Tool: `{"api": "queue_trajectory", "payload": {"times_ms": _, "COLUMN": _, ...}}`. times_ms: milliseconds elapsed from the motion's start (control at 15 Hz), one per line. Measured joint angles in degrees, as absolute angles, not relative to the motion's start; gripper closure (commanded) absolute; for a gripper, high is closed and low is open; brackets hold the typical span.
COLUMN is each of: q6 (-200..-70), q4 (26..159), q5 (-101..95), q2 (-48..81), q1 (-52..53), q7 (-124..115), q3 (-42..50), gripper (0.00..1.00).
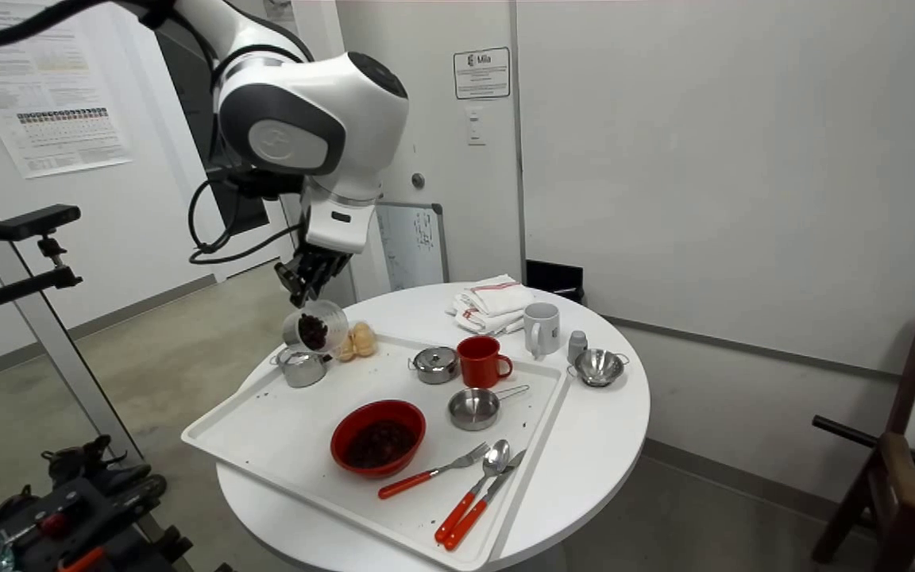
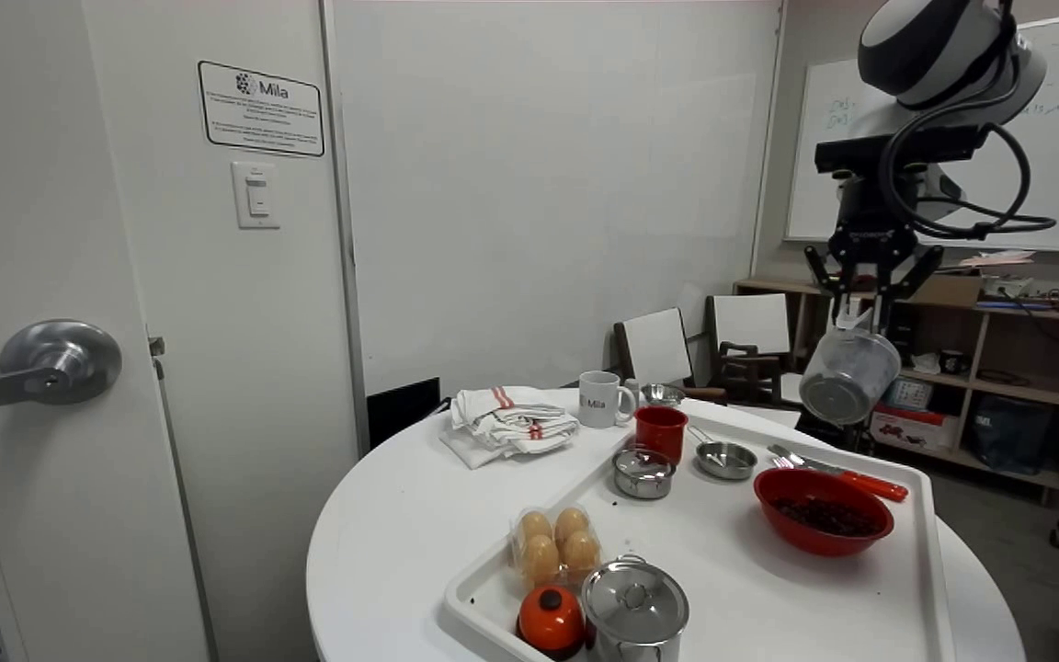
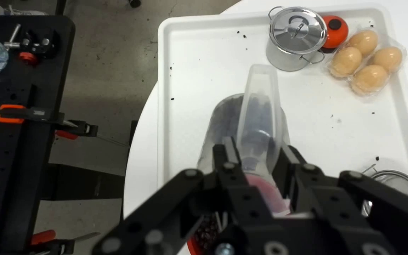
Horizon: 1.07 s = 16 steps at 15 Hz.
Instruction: Pour some of the things in the jug into the red bowl
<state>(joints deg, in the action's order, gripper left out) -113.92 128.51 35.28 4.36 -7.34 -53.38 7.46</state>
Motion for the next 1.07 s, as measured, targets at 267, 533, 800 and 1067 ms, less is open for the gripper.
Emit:
{"api": "queue_trajectory", "payload": {"times_ms": 267, "q6": -112.1, "q4": 127.4, "q5": 39.2, "q2": 5.8, "q1": -7.6, "q7": -49.6, "q3": 7.5, "gripper": 0.89}}
{"api": "queue_trajectory", "payload": {"times_ms": 533, "q6": -110.1, "q4": 126.6, "q5": 41.4, "q2": 6.7, "q1": -8.0, "q7": -46.8, "q3": 7.9, "gripper": 0.89}}
{"api": "queue_trajectory", "payload": {"times_ms": 800, "q6": -108.6, "q4": 125.8, "q5": 42.1, "q2": 7.3, "q1": -8.4, "q7": -46.0, "q3": 8.3, "gripper": 0.90}}
{"api": "queue_trajectory", "payload": {"times_ms": 1067, "q6": -110.1, "q4": 125.9, "q5": 41.0, "q2": 7.2, "q1": -7.5, "q7": -46.2, "q3": 7.9, "gripper": 0.91}}
